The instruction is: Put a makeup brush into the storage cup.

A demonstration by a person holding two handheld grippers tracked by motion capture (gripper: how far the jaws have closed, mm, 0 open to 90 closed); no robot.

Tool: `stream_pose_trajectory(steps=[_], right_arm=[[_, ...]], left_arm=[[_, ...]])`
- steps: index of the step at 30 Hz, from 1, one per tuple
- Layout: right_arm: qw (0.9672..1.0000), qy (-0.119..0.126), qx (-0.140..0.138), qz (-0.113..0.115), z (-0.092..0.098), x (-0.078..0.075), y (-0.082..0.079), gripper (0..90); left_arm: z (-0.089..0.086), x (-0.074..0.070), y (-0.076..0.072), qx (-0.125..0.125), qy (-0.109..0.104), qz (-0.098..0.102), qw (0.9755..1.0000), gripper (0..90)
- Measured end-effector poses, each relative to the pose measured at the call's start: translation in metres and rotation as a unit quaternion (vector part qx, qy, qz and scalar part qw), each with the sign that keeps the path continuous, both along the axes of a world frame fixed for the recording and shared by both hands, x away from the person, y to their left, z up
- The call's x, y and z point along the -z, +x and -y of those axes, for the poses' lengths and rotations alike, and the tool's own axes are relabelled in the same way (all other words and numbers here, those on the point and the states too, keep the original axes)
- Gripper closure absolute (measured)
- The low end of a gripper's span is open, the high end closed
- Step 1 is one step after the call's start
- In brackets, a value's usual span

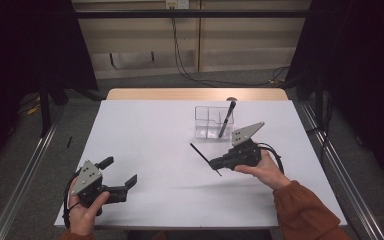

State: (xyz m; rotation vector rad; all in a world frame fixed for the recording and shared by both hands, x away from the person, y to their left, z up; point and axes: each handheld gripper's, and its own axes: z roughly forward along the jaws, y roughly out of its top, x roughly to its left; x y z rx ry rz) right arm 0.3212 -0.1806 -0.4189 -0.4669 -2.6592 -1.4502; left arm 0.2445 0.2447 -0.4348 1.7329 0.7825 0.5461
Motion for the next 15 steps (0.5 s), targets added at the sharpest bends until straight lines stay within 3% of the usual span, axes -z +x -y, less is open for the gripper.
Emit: stream_pose_trajectory(steps=[4,15], right_arm=[[0.9997,-0.02,-0.015,0.004,-0.009,-0.004,-0.002,86.6],[0.995,-0.088,-0.047,0.006,-0.027,-0.008,-0.002,86.6]], left_arm=[[0.009,-0.002,-0.003,0.016,0.024,0.013,0.9995,1.9],[0.014,-0.004,-0.002,0.029,0.026,0.003,0.9992,1.9]])
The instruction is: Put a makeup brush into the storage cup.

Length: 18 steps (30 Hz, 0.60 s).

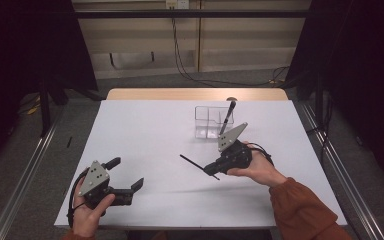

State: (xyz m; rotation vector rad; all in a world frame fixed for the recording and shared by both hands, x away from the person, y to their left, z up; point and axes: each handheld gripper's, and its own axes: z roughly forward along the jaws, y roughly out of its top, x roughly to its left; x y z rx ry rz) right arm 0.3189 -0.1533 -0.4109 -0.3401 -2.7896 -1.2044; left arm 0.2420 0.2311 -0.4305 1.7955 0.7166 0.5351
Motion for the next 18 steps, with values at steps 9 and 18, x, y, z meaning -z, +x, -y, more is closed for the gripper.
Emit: stream_pose_trajectory(steps=[9,18], right_arm=[[0.9968,-0.065,-0.046,-0.007,-0.014,0.001,-0.004,86.6],[0.9868,-0.142,-0.076,-0.009,-0.03,0.003,-0.008,86.5]], left_arm=[[0.005,-0.005,-0.001,0.026,0.016,0.0,0.9995,1.7],[0.011,-0.008,-0.002,0.046,0.029,-0.011,0.9985,1.7]])
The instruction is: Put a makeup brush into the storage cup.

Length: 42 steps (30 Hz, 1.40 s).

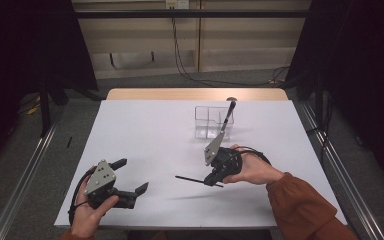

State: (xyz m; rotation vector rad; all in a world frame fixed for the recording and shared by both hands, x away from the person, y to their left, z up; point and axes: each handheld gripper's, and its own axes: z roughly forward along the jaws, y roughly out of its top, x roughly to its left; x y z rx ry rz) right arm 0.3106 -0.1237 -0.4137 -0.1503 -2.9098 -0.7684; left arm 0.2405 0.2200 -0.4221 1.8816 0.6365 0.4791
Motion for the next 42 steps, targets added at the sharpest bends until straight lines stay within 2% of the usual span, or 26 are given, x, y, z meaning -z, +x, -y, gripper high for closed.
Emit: stream_pose_trajectory(steps=[4,8,10,14,22,26,30,36,42], right_arm=[[0.9994,-0.032,-0.014,0.002,-0.004,-0.001,0.001,86.6],[0.9971,-0.071,-0.027,0.004,-0.009,-0.002,0.0,86.6],[0.996,-0.084,-0.03,0.005,-0.011,-0.001,0.0,86.6],[0.9939,-0.107,-0.028,0.004,-0.013,0.0,-0.001,86.6],[0.9943,-0.102,-0.03,0.002,-0.012,0.001,0.001,86.5],[0.9946,-0.1,-0.029,0.001,-0.011,0.0,0.001,86.6],[0.9951,-0.095,-0.029,0.003,-0.009,-0.001,0.002,86.5],[0.9954,-0.093,-0.023,0.003,-0.008,-0.001,0.003,86.5],[0.9953,-0.095,-0.021,0.001,-0.008,-0.001,0.003,86.5]], left_arm=[[0.002,-0.004,0.0,0.011,0.007,-0.003,0.9999,1.8],[0.004,-0.006,0.002,0.02,0.018,-0.005,0.9996,1.8],[0.006,-0.008,0.003,0.025,0.02,-0.018,0.9993,1.9],[0.008,-0.009,0.006,0.034,0.031,-0.025,0.9987,2.2],[0.02,-0.018,0.013,0.051,0.035,-0.024,0.9978,2.2],[0.03,-0.02,0.019,0.064,0.045,-0.028,0.9966,2.2],[0.042,-0.022,0.025,0.088,0.05,-0.037,0.9941,2.5],[0.056,-0.023,0.031,0.117,0.07,-0.046,0.9896,2.2],[0.066,-0.024,0.037,0.127,0.08,-0.059,0.9869,2.3]])
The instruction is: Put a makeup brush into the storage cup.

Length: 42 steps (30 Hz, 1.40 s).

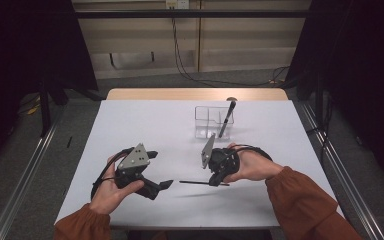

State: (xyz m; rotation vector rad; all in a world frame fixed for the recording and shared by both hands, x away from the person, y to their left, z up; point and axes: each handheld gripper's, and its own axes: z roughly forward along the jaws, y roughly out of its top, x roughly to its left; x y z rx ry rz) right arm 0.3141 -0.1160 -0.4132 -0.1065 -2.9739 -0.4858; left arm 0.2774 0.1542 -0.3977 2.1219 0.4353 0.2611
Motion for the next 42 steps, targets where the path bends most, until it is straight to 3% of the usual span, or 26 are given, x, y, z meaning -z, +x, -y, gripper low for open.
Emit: stream_pose_trajectory(steps=[10,15,22,24,27,34,40,42], right_arm=[[0.9999,-0.015,0.0,-0.006,-0.004,0.001,0.002,86.5],[0.9999,-0.016,-0.003,-0.005,-0.005,0.0,0.005,86.5],[0.9995,-0.031,-0.001,-0.005,-0.006,0.002,0.006,86.5],[0.9995,-0.032,-0.005,-0.005,-0.006,0.003,0.007,86.5],[0.9993,-0.036,-0.007,-0.005,-0.007,0.003,0.006,86.5],[0.9992,-0.038,-0.012,-0.005,-0.01,0.003,0.008,86.5],[0.9991,-0.037,-0.016,-0.009,-0.015,0.004,0.006,86.5],[0.9991,-0.037,-0.018,-0.008,-0.016,0.004,0.006,86.5]], left_arm=[[0.017,0.004,0.005,0.042,0.044,-0.014,0.9981,5.3],[0.029,0.003,0.01,0.068,0.075,-0.024,0.9946,5.8],[0.044,0.006,0.012,0.098,0.126,-0.028,0.9868,6.0],[0.047,0.007,0.015,0.108,0.142,-0.035,0.9833,6.7],[0.051,0.01,0.019,0.107,0.163,-0.039,0.9801,8.8],[0.053,0.016,0.027,0.096,0.188,-0.074,0.9746,9.8],[0.055,0.014,0.031,0.114,0.215,-0.126,0.9617,10.1],[0.056,0.014,0.032,0.122,0.213,-0.135,0.9601,9.8]])
